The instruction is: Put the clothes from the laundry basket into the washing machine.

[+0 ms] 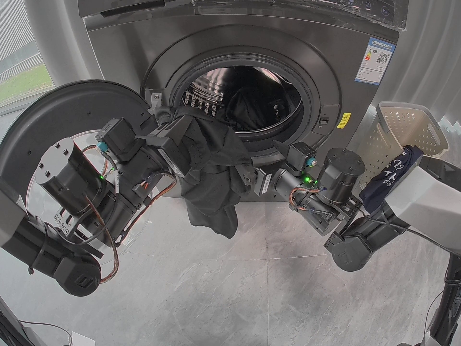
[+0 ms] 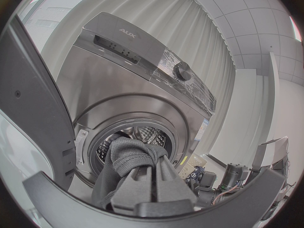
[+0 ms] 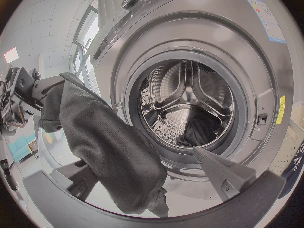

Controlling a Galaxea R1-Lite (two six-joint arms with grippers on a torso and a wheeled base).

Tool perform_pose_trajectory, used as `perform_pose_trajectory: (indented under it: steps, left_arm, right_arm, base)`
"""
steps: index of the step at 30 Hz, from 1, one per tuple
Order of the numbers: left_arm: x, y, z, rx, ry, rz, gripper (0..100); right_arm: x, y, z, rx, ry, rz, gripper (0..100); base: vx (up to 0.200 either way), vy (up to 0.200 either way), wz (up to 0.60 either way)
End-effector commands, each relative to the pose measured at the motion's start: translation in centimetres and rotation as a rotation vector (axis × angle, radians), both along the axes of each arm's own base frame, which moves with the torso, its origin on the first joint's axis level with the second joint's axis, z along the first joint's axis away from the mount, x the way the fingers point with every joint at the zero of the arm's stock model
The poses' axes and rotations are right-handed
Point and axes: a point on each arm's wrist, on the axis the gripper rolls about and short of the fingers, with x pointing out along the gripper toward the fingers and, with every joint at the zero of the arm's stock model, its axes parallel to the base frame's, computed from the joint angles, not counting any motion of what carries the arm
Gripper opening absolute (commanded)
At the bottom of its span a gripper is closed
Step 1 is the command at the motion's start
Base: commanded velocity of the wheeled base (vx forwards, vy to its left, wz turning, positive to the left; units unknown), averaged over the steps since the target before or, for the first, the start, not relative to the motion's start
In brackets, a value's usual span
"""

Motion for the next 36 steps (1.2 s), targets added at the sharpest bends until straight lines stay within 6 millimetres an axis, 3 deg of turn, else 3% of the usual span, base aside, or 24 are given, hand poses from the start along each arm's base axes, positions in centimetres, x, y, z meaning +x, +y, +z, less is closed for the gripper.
perform_pose_trajectory:
  steps: [1, 7, 19, 20, 29, 36]
  left_arm:
    - [-0.1, -0.1, 0.0, -0.001, 0.0, -0.004, 0]
    - [-0.1, -0.1, 0.0, 0.001, 0.001, -0.005, 0]
    - [-0.2, -0.2, -0.2, 0.006, 0.008, -0.008, 0]
    - [0.0, -0.1, -0.4, 0.008, 0.012, -0.004, 0]
    - [0.3, -0.1, -0.8, 0.017, 0.025, 0.004, 0]
    - [0.7, -0.2, -1.5, 0.027, 0.042, 0.005, 0]
  right_arm:
    - [0.4, -0.2, -0.2, -0.002, 0.001, -0.009, 100]
    - [1.4, 1.0, -1.6, -0.007, 0.009, 0.0, 100]
    - [1.8, 2.1, -0.4, 0.041, -0.04, 0.026, 100]
    - [1.5, 2.1, -0.2, 0.048, -0.045, 0.033, 0]
    - [-0.2, 1.6, 2.1, 0.069, -0.073, 0.051, 0]
    - [-2.9, -0.9, 3.5, 0.055, -0.057, 0.043, 0]
  base:
    - [0.0, 0.0, 0.0]
    - [0.0, 0.0, 0.0]
    - [0.0, 0.0, 0.0]
    - [0.0, 0.0, 0.0]
    - [0.0, 0.0, 0.0]
    - [0.0, 0.0, 0.0]
